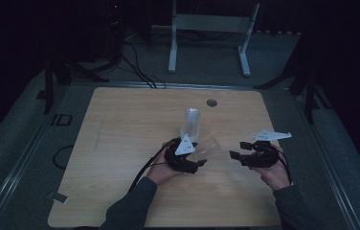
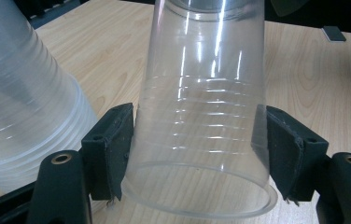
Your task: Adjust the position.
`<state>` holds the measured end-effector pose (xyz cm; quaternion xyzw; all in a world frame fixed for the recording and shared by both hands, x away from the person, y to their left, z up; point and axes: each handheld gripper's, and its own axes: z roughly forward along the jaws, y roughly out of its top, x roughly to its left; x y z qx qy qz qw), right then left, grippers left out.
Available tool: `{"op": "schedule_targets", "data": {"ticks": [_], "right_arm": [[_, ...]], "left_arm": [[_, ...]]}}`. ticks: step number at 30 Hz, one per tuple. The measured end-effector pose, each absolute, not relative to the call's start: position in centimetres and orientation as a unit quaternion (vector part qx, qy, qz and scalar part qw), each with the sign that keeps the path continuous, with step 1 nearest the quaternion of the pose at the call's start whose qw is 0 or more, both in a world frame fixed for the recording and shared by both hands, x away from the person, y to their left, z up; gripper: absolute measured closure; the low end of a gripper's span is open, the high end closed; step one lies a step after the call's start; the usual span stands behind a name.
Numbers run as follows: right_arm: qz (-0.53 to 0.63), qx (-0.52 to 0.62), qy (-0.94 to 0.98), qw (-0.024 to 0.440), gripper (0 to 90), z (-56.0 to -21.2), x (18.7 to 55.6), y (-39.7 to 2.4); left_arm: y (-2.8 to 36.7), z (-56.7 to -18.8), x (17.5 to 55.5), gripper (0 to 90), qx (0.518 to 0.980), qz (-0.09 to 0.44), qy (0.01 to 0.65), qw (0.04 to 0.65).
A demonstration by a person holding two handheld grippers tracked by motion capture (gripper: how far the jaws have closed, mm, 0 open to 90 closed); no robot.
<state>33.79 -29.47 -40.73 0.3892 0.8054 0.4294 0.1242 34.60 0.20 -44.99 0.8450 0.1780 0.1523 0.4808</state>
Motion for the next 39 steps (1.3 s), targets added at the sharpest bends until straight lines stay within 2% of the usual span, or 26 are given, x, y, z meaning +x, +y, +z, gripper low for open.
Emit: {"op": "schedule_targets", "data": {"ticks": [16,39], "right_arm": [[0.377,0.347,0.848,0.138,44.5,-40.3,33.8,-28.3],[0.344,0.290,0.881,0.147,44.8,-38.5,34.2,-27.6]], "left_arm": [[0.2,-45.0,34.4,30.6,0.854,0.139,0.164,0.474],[0.5,-44.5,34.7,31.1,0.863,0.126,0.153,0.464]]}}
